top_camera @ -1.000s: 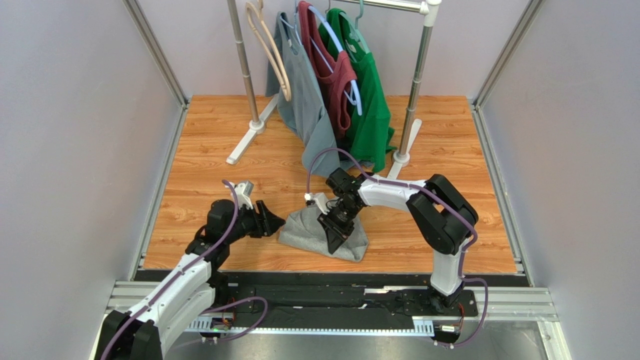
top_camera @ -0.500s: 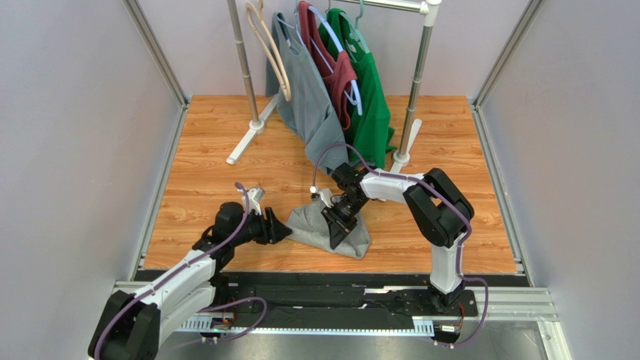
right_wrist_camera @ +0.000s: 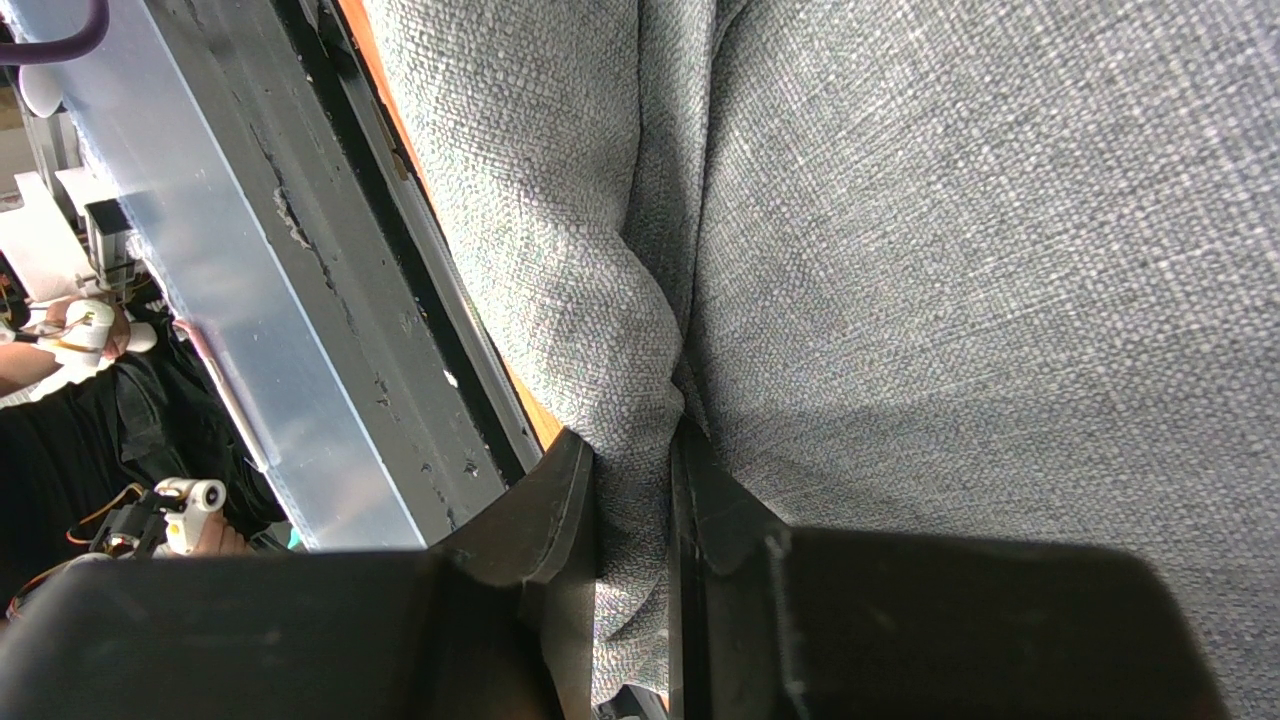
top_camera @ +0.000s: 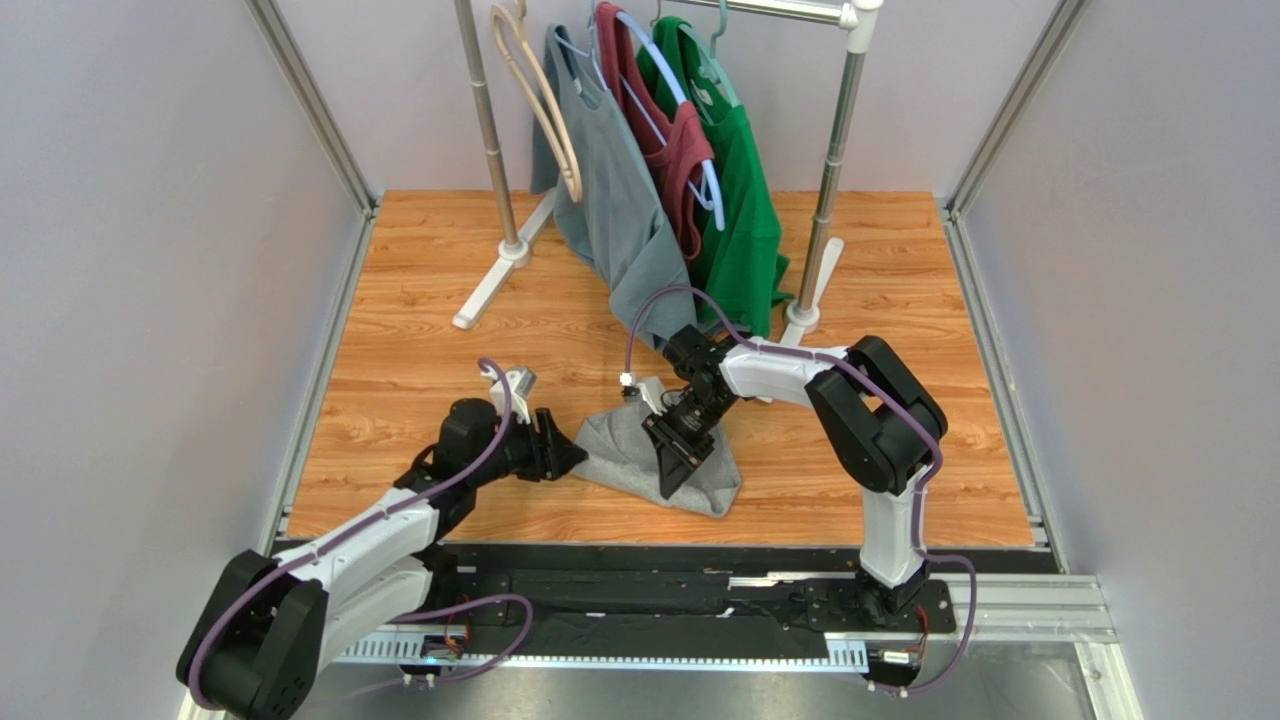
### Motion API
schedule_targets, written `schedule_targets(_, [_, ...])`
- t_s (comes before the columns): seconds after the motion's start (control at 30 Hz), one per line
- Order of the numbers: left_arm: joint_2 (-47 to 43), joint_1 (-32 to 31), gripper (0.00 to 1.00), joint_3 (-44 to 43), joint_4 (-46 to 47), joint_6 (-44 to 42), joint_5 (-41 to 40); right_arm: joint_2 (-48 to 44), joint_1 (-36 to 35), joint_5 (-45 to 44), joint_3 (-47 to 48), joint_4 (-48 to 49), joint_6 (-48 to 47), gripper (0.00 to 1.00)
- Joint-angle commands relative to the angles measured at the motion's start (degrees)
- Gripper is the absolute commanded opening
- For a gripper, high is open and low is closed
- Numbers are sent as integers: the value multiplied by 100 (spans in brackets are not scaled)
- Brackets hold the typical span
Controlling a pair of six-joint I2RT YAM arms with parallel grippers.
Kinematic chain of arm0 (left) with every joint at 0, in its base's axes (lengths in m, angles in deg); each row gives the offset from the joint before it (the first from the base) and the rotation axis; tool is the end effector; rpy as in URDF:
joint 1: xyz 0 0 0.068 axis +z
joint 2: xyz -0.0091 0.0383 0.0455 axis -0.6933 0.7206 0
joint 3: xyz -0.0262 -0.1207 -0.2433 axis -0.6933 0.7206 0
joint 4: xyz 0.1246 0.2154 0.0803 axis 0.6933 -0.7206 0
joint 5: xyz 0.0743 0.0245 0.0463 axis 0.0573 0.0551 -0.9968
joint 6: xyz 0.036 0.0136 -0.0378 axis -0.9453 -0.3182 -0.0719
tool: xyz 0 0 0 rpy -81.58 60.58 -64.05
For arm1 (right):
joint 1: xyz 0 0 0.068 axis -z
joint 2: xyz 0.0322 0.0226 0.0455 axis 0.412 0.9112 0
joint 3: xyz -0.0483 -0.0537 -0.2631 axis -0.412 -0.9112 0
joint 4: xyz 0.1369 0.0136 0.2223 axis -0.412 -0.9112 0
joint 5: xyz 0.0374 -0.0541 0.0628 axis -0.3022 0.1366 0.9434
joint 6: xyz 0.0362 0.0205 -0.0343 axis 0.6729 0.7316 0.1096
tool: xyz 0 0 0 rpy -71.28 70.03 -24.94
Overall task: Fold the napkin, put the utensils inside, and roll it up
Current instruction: Roll the napkin at the center of the board.
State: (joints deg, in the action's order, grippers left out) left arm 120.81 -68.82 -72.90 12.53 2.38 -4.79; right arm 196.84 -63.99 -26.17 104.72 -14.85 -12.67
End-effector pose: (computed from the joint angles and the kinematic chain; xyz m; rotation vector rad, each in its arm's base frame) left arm 0.1541 -0.0852 0.1476 0.0609 2.2286 -0.9634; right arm 0.2452 0.2356 0.1324 1.2646 -2.4848 -1.1249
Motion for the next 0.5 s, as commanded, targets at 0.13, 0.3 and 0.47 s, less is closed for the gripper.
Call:
schedule_targets(0.13, [64, -135, 48, -94, 399, -175, -223, 214, 37, -463, 111, 187, -103, 0])
schedule_targets(0.3, [433, -223, 35, -138, 724, -87, -302, 188, 37, -551, 85, 213, -32, 1])
schedule_targets(0.47, [784, -232, 20, -472, 171, -201, -645, -5, 37, -613, -46, 362, 161, 18])
